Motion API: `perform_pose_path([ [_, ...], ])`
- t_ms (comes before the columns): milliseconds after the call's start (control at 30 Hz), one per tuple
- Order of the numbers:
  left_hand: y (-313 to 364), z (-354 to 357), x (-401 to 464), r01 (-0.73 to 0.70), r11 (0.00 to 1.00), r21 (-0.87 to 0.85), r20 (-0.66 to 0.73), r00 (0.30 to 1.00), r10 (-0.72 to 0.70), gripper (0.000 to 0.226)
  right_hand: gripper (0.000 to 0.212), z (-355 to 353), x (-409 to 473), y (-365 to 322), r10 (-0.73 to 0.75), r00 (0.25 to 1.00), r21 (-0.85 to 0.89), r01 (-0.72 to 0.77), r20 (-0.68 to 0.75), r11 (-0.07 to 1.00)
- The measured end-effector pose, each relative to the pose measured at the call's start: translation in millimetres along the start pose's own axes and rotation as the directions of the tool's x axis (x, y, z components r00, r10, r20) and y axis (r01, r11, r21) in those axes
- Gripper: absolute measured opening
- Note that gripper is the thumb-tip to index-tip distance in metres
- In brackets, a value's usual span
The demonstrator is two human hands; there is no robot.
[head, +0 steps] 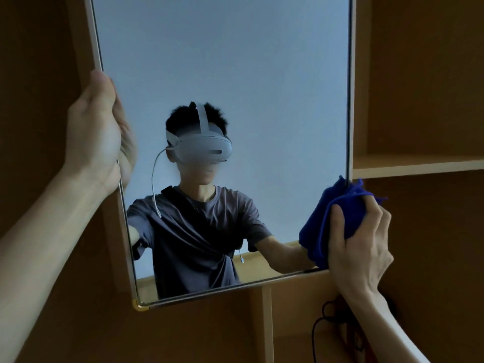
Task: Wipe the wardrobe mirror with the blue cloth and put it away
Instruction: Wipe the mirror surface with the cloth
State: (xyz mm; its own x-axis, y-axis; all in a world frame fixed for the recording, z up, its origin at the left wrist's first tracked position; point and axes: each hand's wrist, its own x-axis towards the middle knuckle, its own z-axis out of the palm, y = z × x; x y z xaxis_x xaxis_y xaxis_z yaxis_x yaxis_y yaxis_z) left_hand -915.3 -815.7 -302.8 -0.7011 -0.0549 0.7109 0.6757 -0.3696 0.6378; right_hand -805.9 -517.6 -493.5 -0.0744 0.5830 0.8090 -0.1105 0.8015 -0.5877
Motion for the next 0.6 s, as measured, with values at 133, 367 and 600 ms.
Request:
perform_pose_path([
  [133,-5,3,13,0.019,0.998,-0.052,0.003,1.000,-0.018,0.021,0.052,-5,45,-22,-0.154,0.986,-0.174,0.142,-0.057,0.974],
  [367,49,21,66,0.012,0.995,-0.102,0.001,1.000,-0.012,0.057,0.052,-14,128,-71,-0.100,0.995,-0.238,0.100,0.009,0.966],
  [600,139,44,147,0.016,0.996,0.091,0.070,0.997,-0.022,0.046,0.051,-16,263,-168,-0.040,0.994,-0.077,0.048,0.100,0.996],
])
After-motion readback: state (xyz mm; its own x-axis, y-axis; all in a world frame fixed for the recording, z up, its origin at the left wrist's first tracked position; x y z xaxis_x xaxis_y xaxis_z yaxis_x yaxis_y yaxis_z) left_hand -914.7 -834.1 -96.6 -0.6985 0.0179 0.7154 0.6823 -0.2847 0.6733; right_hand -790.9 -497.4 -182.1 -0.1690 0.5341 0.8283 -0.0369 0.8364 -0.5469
